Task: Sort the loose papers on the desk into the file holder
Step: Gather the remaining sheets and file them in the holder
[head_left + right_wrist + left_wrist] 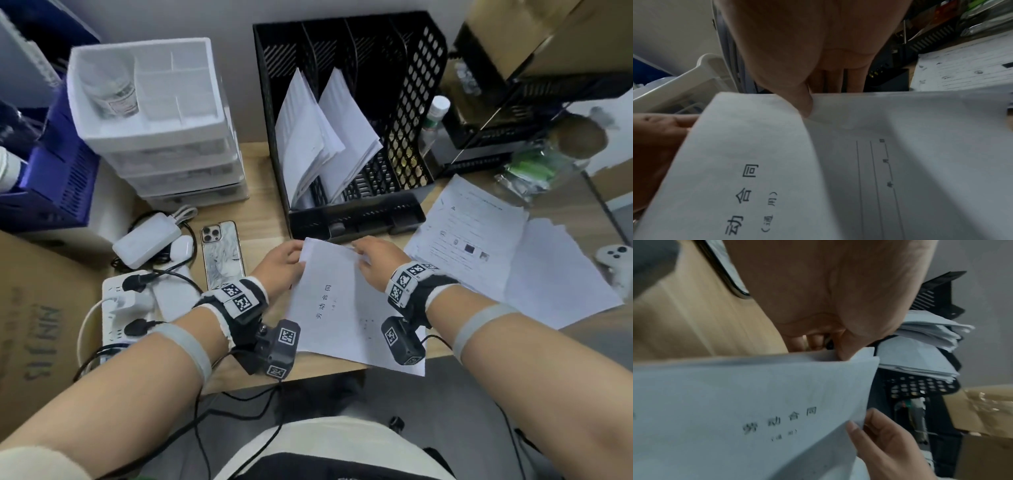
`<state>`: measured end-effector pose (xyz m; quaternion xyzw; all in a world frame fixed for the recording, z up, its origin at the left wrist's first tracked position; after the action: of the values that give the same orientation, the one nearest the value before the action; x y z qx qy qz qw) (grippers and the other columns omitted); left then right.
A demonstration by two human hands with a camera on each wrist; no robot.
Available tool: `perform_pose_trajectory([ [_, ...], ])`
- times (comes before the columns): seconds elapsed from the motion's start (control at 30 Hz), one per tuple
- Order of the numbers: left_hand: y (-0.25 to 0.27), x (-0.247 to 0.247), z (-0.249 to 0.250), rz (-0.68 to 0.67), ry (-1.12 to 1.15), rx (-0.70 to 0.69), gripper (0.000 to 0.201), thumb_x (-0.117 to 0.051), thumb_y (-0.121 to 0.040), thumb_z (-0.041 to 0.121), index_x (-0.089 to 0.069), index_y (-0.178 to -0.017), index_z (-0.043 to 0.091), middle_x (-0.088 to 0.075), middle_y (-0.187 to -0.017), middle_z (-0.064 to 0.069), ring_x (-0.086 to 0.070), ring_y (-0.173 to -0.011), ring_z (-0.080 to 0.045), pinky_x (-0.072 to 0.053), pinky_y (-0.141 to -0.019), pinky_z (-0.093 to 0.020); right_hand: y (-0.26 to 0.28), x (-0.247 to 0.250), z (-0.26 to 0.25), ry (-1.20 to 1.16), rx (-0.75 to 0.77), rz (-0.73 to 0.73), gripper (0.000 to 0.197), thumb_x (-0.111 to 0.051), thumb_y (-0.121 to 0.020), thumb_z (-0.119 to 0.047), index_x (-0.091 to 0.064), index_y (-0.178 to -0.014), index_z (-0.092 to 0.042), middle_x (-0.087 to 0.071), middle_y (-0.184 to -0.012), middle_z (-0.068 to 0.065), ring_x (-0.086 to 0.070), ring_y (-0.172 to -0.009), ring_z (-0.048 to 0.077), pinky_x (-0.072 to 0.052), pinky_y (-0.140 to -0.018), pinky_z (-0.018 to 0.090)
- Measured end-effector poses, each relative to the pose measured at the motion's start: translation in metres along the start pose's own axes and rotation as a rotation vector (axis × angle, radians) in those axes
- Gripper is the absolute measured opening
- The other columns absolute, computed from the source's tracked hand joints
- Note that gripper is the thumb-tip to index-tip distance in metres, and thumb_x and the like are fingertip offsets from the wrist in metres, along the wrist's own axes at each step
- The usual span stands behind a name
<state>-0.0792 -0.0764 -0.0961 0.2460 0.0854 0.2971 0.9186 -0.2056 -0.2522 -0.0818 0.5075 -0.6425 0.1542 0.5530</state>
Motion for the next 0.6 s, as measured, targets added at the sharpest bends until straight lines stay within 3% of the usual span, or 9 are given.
perform_pose_trajectory([
  [0.07, -0.002, -0.007, 0.014, -0.065, -0.019, -0.078, 0.022, -0.052, -0.098, 0.001, -0.065, -0.113, 0.011, -0.074, -0.100, -0.009, -0.067, -0.081, -0.019, -0.053, -0.069, -0.028, 0.008, 0.009, 0.002, -0.015, -0.062, 0.014, 0.010, -0.053, -0.092, -0.023, -0.051, -0.100, -0.017, -0.065, -0.091, 0.008, -0.061, -0.084, 0.031, -0.053, -0.078, 0.040],
  [0.17, -0.008, -0.023, 0.048, -0.146, -0.098, -0.217, 0.024, -0.052, -0.098, 0.003, -0.067, -0.102, 0.021, -0.073, -0.096, -0.004, -0.065, -0.083, -0.014, -0.051, -0.078, -0.029, 0.028, 0.031, 0.013, -0.022, -0.135, 0.114, 0.015, -0.053, -0.093, -0.026, -0.038, -0.091, -0.025, -0.058, -0.072, 0.006, -0.054, -0.066, 0.027, -0.052, -0.067, 0.039],
  [0.27, -0.020, -0.039, 0.084, -0.145, -0.198, -0.359, 0.022, -0.057, -0.098, 0.005, -0.067, -0.096, 0.024, -0.071, -0.092, 0.006, -0.064, -0.080, 0.003, -0.047, -0.083, -0.022, 0.049, 0.051, 0.030, -0.286, -0.174, 0.229, 0.026, -0.055, -0.090, -0.013, -0.041, -0.109, -0.024, -0.061, -0.084, 0.009, -0.060, -0.073, 0.027, -0.052, -0.072, 0.040],
  [0.37, -0.032, -0.061, 0.101, -0.185, -0.307, -0.416, 0.011, -0.066, -0.095, 0.018, -0.065, -0.104, 0.023, -0.069, -0.104, 0.003, -0.065, -0.097, -0.006, -0.050, -0.094, -0.030, 0.075, 0.066, 0.055, -0.500, -0.221, 0.386, 0.034, -0.054, -0.090, -0.003, -0.059, -0.120, -0.015, -0.066, -0.098, 0.001, -0.062, -0.094, 0.019, -0.048, -0.086, 0.028],
  [0.4, -0.036, -0.067, 0.101, -0.171, -0.383, -0.413, 0.022, -0.069, -0.092, 0.024, -0.061, -0.113, 0.021, -0.067, -0.112, 0.001, -0.064, -0.105, -0.012, -0.049, -0.098, -0.032, 0.083, 0.069, 0.062, -0.540, -0.230, 0.443, 0.029, -0.054, -0.090, -0.001, -0.064, -0.114, -0.011, -0.067, -0.098, 0.000, -0.062, -0.094, 0.012, -0.046, -0.085, 0.019],
  [0.47, -0.040, -0.082, 0.099, -0.111, -0.520, -0.395, 0.054, -0.077, -0.085, 0.033, -0.052, -0.129, 0.016, -0.057, -0.125, 0.000, -0.056, -0.117, -0.015, -0.044, -0.104, -0.031, 0.105, 0.076, 0.073, -0.598, -0.263, 0.549, 0.021, -0.052, -0.090, 0.002, -0.067, -0.097, -0.010, -0.064, -0.085, -0.004, -0.057, -0.077, -0.008, -0.040, -0.072, 0.004],
  [0.5, -0.042, -0.090, 0.098, -0.062, -0.533, -0.394, 0.068, -0.081, -0.080, 0.035, -0.047, -0.135, 0.014, -0.051, -0.128, 0.000, -0.052, -0.119, -0.015, -0.042, -0.105, -0.030, 0.118, 0.078, 0.079, -0.629, -0.298, 0.597, 0.021, -0.052, -0.090, 0.003, -0.066, -0.092, -0.013, -0.062, -0.080, -0.004, -0.055, -0.070, -0.010, -0.038, -0.067, 0.001],
  [0.57, -0.046, -0.105, 0.093, 0.000, -0.434, -0.325, 0.090, -0.088, -0.069, 0.042, -0.040, -0.139, 0.013, -0.049, -0.132, -0.001, -0.052, -0.120, -0.016, -0.043, -0.108, -0.034, 0.140, 0.081, 0.090, -0.714, -0.353, 0.671, 0.020, -0.053, -0.090, 0.001, -0.065, -0.092, -0.015, -0.066, -0.082, 0.003, -0.056, -0.069, -0.004, -0.041, -0.069, 0.005],
  [0.6, -0.047, -0.113, 0.090, -0.030, -0.315, -0.249, 0.097, -0.090, -0.062, 0.046, -0.040, -0.139, 0.013, -0.055, -0.133, -0.003, -0.057, -0.119, -0.019, -0.046, -0.108, -0.040, 0.148, 0.079, 0.100, -0.758, -0.371, 0.709, 0.019, -0.054, -0.090, -0.001, -0.066, -0.095, -0.015, -0.068, -0.088, 0.009, -0.060, -0.077, 0.007, -0.045, -0.075, 0.012],
])
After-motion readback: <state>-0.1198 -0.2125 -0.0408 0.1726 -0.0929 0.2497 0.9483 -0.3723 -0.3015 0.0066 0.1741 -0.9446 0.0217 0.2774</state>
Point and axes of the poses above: each hand's wrist, its own y-axis away from the middle knuckle, its own x-axis out of the back of the hand, z = x × y, the point moved 1 cm from there along -y, towards the middle knuckle
